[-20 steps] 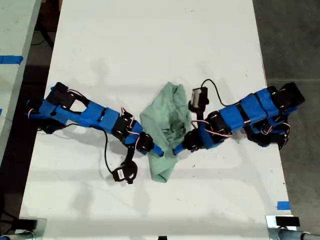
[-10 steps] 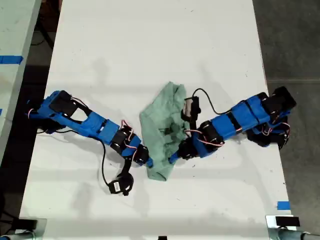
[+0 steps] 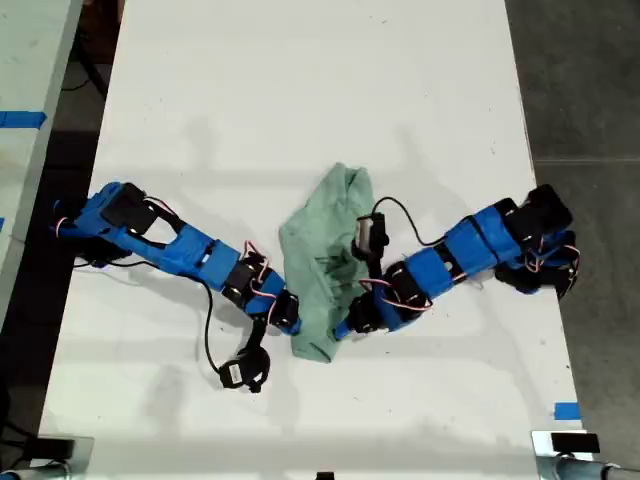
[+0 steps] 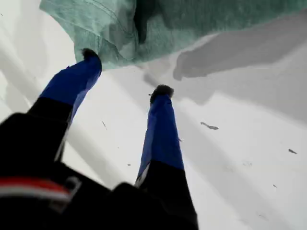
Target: Fold t shirt
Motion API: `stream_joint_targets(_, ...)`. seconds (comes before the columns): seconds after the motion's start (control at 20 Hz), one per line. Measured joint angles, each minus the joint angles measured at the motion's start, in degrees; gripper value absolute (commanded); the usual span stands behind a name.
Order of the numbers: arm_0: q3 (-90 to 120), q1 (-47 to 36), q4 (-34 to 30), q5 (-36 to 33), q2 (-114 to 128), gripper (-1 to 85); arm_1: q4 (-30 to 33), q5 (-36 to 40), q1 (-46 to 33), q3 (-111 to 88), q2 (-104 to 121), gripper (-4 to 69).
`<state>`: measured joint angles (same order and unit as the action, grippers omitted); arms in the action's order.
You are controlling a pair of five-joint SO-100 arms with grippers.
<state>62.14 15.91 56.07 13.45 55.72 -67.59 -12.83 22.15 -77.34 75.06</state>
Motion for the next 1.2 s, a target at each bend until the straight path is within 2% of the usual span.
stream_joint_targets(0.2, 0.0, 0.0, -1.4, 0.0, -0.4, -0.2, 4.6, 0.0, 0.1, 3.6, -4.7, 23.1)
stream_joint_targets(0.25, 0.0, 0.0, -1.4, 0.0, -0.4, -0.2, 5.2, 0.2, 0.1, 4.7, -6.0, 4.2)
stream_joint_targets(0.3, 0.0, 0.0, -1.4, 0.0, -0.4, -0.2, 5.4, 0.6, 0.1, 5.8, -7.3, 0.8)
stream_joint_targets(0.55, -0.9, 0.0, -2.0, -0.8, -0.5, -0.2, 5.3, 0.2, 1.1, 10.5, -10.1, 0.8)
stream_joint_targets(0.8, -3.5, 0.5, -2.9, -7.7, 3.0, -0.2, 1.1, 0.5, 4.9, 20.8, -9.1, 0.8)
stream_joint_targets(1.0, -3.4, -1.2, 9.2, -10.8, 16.6, -0.2, -4.0, 4.0, 3.1, 16.2, 5.7, 0.8)
stream_joint_targets(1.2, -3.4, -13.4, 16.6, -19.4, 25.1, -0.2, -12.3, 8.3, -8.5, 5.3, 24.3, 3.3)
